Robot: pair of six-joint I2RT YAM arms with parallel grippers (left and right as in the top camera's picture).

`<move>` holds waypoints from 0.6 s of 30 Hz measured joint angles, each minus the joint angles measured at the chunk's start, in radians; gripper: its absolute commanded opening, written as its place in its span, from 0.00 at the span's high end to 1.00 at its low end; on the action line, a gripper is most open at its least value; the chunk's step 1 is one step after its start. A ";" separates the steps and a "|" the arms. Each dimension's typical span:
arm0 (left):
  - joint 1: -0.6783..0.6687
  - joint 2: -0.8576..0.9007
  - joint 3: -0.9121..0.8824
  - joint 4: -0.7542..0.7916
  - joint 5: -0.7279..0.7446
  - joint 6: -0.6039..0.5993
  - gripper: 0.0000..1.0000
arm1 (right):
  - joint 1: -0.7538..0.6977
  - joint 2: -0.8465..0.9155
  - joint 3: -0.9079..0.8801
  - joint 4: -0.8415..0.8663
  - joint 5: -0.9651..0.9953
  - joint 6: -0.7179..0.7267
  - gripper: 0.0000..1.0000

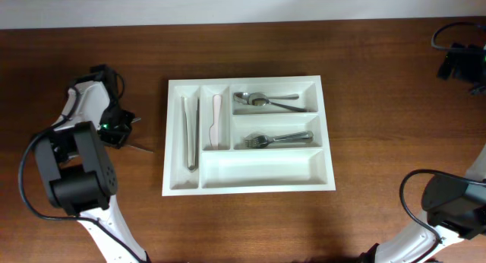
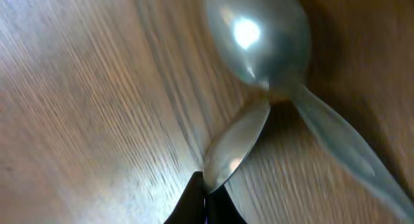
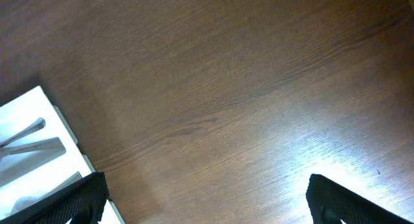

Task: Pack container
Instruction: 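Grasp the small silver spoon with the left gripper and lift, then carry the spoon into the tray's bottom compartment and open the left gripper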

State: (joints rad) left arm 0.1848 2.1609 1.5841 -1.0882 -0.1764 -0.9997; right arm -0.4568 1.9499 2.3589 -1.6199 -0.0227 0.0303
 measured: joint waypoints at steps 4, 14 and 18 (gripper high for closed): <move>-0.073 -0.059 0.018 -0.002 -0.014 0.069 0.98 | 0.000 0.000 0.000 0.000 0.000 0.000 0.01; -0.362 -0.325 0.158 0.037 -0.097 0.455 0.98 | 0.000 0.000 0.000 0.000 0.000 0.000 0.01; -0.489 -0.351 0.187 0.068 -0.102 0.725 0.98 | 0.000 0.000 0.000 0.000 0.000 0.001 0.01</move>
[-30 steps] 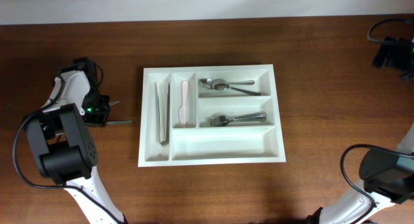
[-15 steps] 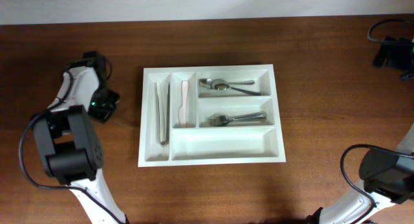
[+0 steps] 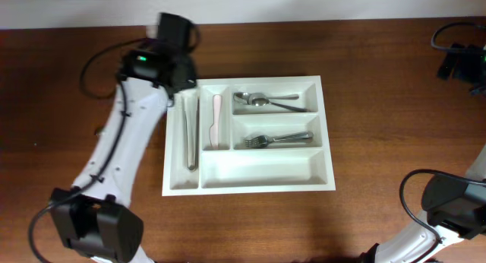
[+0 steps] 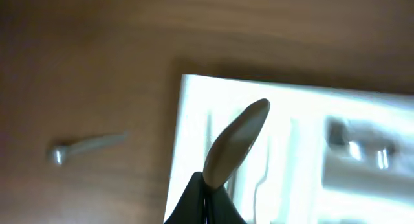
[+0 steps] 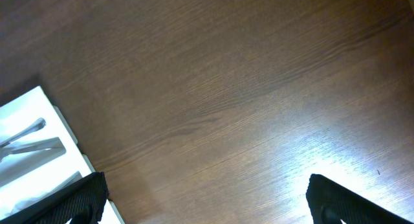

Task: Pack container
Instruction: 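Carry the spoon into the tray's bottom compartment and open the left gripper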

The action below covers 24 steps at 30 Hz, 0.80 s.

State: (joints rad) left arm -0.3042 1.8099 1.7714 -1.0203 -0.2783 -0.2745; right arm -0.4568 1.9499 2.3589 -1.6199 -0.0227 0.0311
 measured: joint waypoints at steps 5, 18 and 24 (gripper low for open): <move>-0.127 0.018 0.000 -0.003 0.106 0.366 0.98 | 0.000 0.000 0.000 0.000 0.000 0.000 0.01; -0.316 0.092 -0.002 -0.135 0.389 0.769 0.98 | 0.000 0.000 0.000 0.001 0.000 -0.001 0.01; -0.333 0.118 -0.021 -0.197 0.448 0.793 0.98 | 0.000 0.000 0.000 0.001 -0.001 0.000 0.01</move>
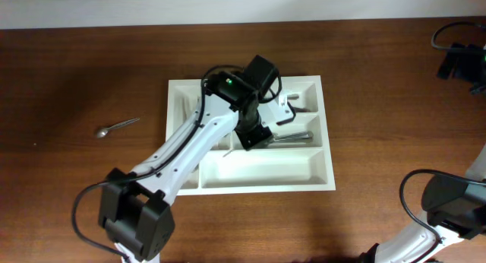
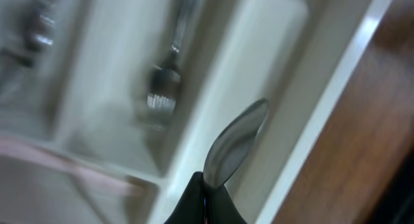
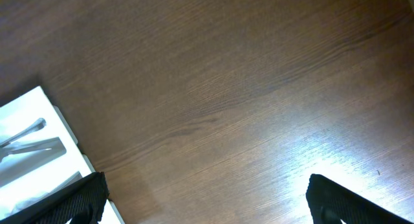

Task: Pack container
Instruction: 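Carry the spoon into the tray's bottom compartment and open the left gripper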

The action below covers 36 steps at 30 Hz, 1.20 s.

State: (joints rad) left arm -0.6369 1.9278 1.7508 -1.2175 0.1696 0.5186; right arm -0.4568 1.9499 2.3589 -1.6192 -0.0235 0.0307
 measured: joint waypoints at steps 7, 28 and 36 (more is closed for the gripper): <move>-0.041 0.070 -0.073 -0.011 0.011 0.029 0.98 | 0.000 0.000 0.000 0.006 -0.001 0.000 0.01; -0.064 0.074 -0.224 0.209 0.013 0.146 0.70 | 0.000 0.000 0.000 0.007 -0.003 0.000 0.01; -0.064 0.074 -0.222 0.209 -0.040 0.144 0.68 | 0.000 0.000 0.000 0.007 -0.003 0.000 0.01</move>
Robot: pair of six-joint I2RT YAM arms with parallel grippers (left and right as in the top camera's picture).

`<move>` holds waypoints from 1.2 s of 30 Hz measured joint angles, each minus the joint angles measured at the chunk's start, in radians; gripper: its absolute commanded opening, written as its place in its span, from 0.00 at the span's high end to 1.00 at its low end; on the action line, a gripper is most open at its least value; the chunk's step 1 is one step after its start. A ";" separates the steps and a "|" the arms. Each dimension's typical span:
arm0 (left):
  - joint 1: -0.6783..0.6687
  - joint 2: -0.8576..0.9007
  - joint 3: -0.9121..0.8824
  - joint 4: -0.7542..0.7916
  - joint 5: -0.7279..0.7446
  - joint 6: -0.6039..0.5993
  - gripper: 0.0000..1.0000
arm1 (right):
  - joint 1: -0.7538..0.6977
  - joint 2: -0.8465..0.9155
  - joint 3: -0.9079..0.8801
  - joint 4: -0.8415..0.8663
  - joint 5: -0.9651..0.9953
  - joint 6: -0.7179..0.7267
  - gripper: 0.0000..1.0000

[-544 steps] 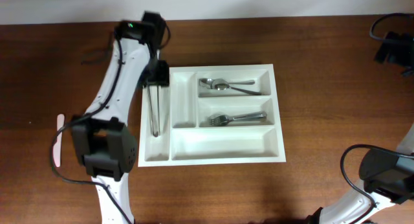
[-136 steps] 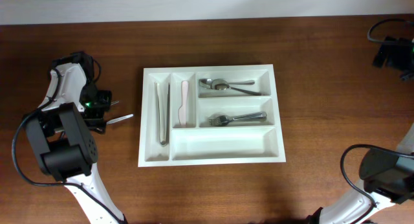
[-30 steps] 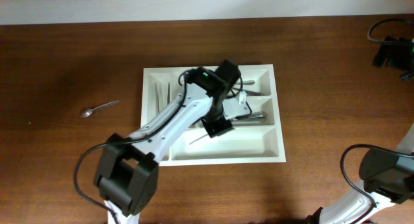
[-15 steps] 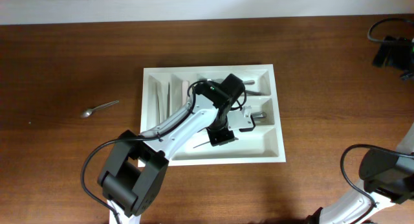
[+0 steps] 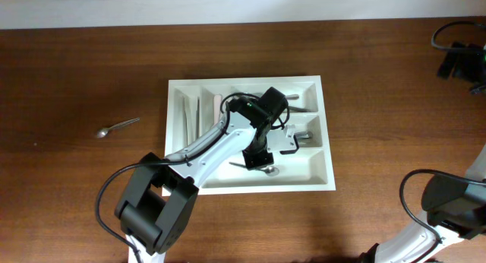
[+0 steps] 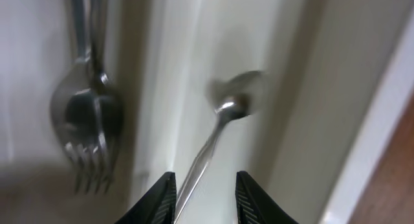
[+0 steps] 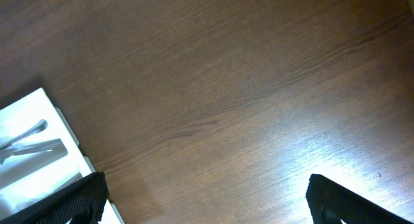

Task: Pack container
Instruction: 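Carry the spoon into the tray's bottom compartment and open the left gripper, then move the left gripper back to the last spoon left of the tray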

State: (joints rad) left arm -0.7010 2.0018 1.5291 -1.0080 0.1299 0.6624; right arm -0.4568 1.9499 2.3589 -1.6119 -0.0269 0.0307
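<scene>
The white cutlery tray [image 5: 326, 126] sits mid-table. A metal spoon [image 6: 223, 114] lies loose in its long front compartment, also visible from overhead as the spoon [image 5: 258, 169]. My left gripper [image 6: 205, 175] hangs open just above the spoon's handle, which runs between the fingers, and shows in the overhead view as the left gripper [image 5: 258, 153]. A second spoon [image 5: 116, 127] lies on the table to the left. My right gripper [image 7: 206, 177] is open over bare wood, far right.
The tray also holds a fork [image 6: 87, 114] in the middle compartment, spoons [image 5: 300, 105] in the far one, and knives [image 5: 190, 115] and a pale-handled piece [image 5: 216, 103] in the left slots. A tray corner [image 7: 26, 153] shows in the right wrist view.
My left gripper was shut on the spoon above the tray's middle. It is now open lower over the front compartment, and the spoon lies there. The right arm has not moved.
My left gripper was shut on a spoon at the table's left, beside another spoon. Then it held that spoon near the tray's far left corner, then over the tray's middle. Now the spoon lies released in the front compartment.
</scene>
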 measured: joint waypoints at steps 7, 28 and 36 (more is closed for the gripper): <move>0.036 -0.021 0.137 0.011 -0.127 -0.129 0.62 | 0.000 0.000 0.000 0.000 0.000 0.000 0.01; 0.843 -0.176 0.111 0.024 -0.237 -1.535 0.41 | 0.000 0.000 0.000 -0.001 0.000 0.000 0.01; 0.896 -0.164 -0.114 0.152 -0.281 -1.874 0.39 | 0.000 0.000 0.000 -0.001 0.000 0.000 0.01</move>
State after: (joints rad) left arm 0.1955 1.8374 1.4147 -0.8562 -0.1509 -1.2118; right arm -0.4568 1.9499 2.3589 -1.6131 -0.0273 0.0311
